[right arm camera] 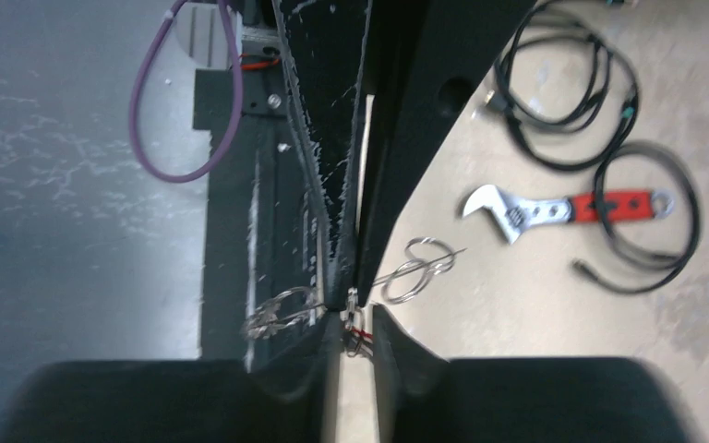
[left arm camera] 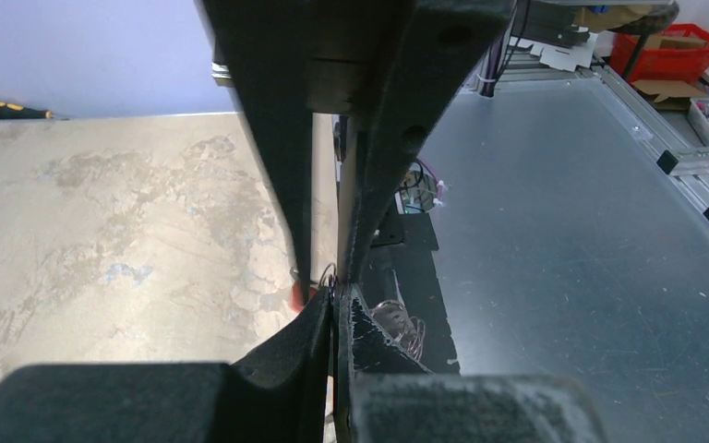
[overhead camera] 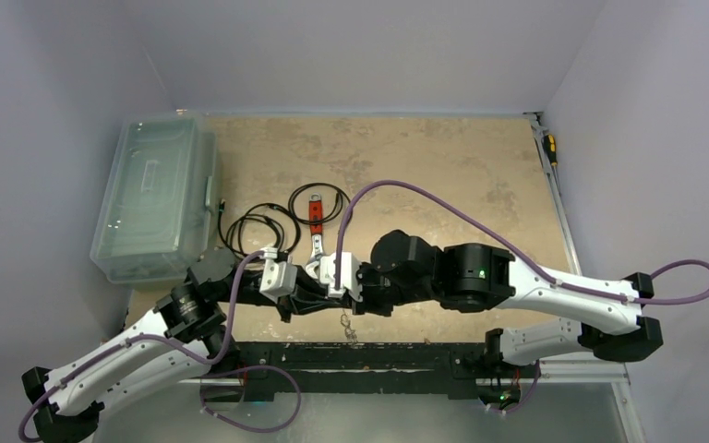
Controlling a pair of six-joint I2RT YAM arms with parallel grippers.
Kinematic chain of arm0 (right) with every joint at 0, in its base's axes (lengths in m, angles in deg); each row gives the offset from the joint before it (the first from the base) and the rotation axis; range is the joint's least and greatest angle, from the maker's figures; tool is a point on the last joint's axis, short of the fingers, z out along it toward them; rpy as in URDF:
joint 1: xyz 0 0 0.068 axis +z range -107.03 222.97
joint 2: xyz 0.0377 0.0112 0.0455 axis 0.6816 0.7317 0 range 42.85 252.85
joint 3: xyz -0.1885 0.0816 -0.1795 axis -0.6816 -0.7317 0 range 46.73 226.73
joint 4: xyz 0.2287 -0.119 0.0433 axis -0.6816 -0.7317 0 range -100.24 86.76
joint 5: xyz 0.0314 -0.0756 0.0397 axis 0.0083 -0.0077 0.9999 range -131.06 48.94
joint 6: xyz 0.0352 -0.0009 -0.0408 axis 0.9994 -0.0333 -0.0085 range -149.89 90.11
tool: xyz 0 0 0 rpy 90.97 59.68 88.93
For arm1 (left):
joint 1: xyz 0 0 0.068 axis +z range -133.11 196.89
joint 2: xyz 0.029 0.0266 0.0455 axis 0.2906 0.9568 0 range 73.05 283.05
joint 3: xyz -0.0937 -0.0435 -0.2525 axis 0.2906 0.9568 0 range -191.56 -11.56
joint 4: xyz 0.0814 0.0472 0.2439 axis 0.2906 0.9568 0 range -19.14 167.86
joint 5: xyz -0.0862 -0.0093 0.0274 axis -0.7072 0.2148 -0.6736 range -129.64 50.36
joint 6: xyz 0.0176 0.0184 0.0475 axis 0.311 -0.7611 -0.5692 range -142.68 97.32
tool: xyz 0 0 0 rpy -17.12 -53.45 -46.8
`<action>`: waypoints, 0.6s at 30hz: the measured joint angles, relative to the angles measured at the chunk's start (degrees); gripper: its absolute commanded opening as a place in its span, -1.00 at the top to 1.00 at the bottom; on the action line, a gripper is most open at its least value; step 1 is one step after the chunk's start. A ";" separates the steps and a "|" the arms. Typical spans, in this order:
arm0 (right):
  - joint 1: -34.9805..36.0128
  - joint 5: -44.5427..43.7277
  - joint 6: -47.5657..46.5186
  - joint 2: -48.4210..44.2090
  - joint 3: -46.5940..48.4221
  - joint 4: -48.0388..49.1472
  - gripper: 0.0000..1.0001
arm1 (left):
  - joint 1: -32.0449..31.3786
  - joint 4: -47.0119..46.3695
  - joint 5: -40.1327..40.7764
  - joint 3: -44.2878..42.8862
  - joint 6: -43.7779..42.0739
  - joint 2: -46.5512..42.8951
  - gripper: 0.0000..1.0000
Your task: Put the keys on the keyring
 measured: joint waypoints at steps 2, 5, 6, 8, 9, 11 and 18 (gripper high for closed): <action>0.00 -0.04 -0.02 -0.24 -0.87 1.60 0.11 | 0.00 1.44 0.55 0.00 -0.15 -1.29 1.00; 0.00 -0.24 -0.04 -2.36 -3.80 5.79 0.02 | 0.00 2.80 1.29 0.02 -0.44 -3.28 1.00; 0.00 -0.28 0.04 -3.89 -5.55 7.67 0.02 | 0.00 3.06 1.60 0.00 -0.46 -3.89 1.00; 0.00 -0.42 0.13 -7.98 -9.73 11.52 0.00 | 0.00 3.41 1.90 0.02 -0.46 -5.16 1.00; 0.00 -0.46 0.22 -9.94 -11.52 13.00 -0.01 | 0.00 3.43 2.01 0.02 -0.48 -5.53 1.00; 0.00 -0.44 0.59 -14.93 -16.11 17.29 -0.01 | 0.00 3.43 2.08 0.00 -0.46 -5.77 1.00; 0.00 1.44 2.71 -25.53 -27.67 32.11 0.09 | 0.00 3.43 2.05 0.02 -0.42 -5.75 1.00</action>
